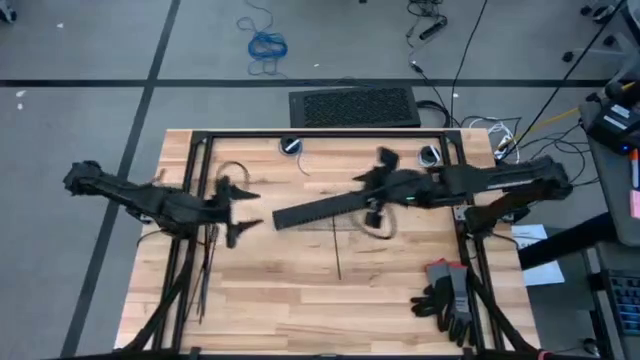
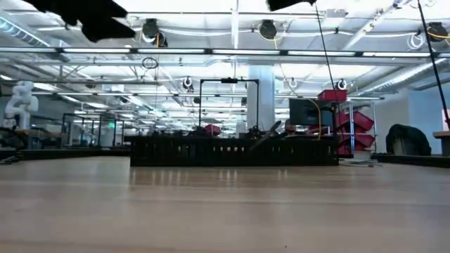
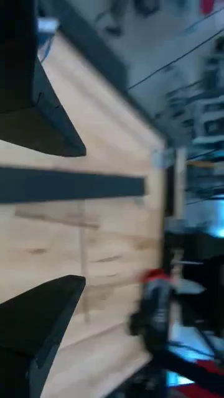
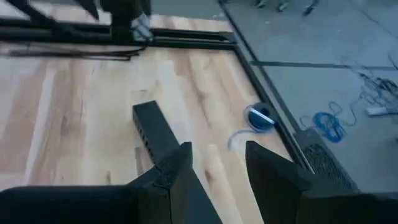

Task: Ziptie cables
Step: Return to Home Position

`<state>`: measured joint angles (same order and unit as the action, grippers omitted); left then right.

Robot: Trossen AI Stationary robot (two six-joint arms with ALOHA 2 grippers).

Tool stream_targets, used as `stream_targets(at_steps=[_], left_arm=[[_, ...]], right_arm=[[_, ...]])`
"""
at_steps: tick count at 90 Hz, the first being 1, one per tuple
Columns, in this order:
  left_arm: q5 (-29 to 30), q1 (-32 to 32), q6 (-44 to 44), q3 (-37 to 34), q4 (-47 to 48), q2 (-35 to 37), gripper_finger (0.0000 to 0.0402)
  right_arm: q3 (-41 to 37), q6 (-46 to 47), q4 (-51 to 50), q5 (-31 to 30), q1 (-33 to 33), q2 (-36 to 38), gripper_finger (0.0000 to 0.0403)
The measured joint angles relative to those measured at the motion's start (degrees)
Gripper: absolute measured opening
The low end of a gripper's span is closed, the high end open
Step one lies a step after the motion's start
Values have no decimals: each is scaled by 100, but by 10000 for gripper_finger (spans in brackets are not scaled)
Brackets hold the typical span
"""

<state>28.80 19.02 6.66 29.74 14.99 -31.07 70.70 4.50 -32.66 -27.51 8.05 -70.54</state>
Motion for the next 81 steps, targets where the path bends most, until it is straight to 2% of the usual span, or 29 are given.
stream_targets(at_steps=[16,34,41,55,62,72,81], left_arm=[[67,3,2,-248,325,774,325],[108,3,-149,-721,-18,1204,325],[124,3,-250,-1043,-346,1313,325],[126,3,-493,-1773,-1349,1499,325],[126,3,-603,-2020,-1728,1620,325],[130,3,-711,-2192,-2048,1814,325],[145,-1,-837,-2249,-2065,2070,325]], right_arm=[[-1584,509,720,-8,215,1308,141],[-3502,688,2386,-117,512,2327,142],[-4274,685,3346,-7,571,2536,142],[-5659,641,5577,659,571,2698,142],[-6186,585,6502,703,569,2723,142],[-6641,480,7245,684,565,2804,142],[-6795,272,7464,679,485,2920,142]])
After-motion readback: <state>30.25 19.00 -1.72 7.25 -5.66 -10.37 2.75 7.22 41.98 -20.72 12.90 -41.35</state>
